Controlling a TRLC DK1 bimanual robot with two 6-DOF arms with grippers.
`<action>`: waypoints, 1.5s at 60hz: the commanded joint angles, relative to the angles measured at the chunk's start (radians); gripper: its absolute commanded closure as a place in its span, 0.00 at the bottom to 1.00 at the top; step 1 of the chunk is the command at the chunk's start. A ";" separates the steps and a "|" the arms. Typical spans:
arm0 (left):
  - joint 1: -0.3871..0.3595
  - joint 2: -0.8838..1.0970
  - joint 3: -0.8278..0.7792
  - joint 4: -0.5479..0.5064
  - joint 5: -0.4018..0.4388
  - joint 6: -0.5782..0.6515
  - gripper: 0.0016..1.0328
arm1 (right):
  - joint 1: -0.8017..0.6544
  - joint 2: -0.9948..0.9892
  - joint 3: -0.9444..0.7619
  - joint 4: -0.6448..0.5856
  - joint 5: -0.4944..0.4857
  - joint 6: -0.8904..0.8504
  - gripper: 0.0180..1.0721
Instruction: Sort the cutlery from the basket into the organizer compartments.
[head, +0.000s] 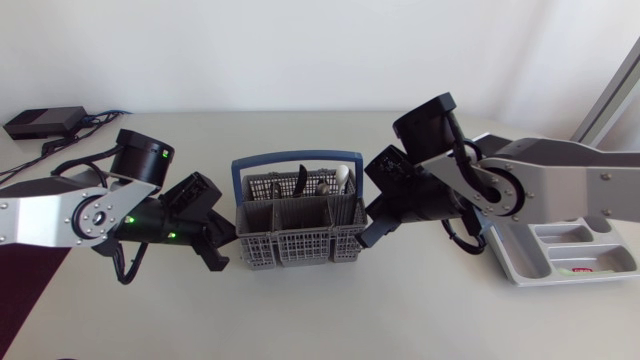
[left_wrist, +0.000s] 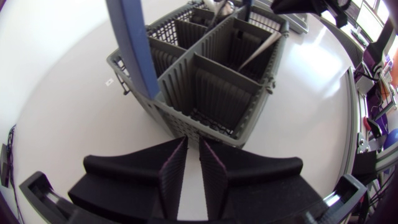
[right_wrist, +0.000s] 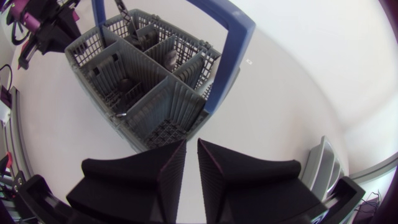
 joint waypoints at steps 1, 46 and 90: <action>-0.053 -0.052 -0.043 -0.007 0.041 -0.024 0.83 | -0.004 0.065 0.019 0.024 -0.042 -0.013 0.81; 0.019 -0.341 -0.120 -0.137 0.112 0.037 0.81 | -0.013 -0.081 0.122 -0.160 -0.018 -0.041 0.66; -0.157 -0.177 0.090 -0.147 0.118 -0.014 0.75 | 0.024 -0.184 0.009 -0.186 -0.025 -0.027 0.64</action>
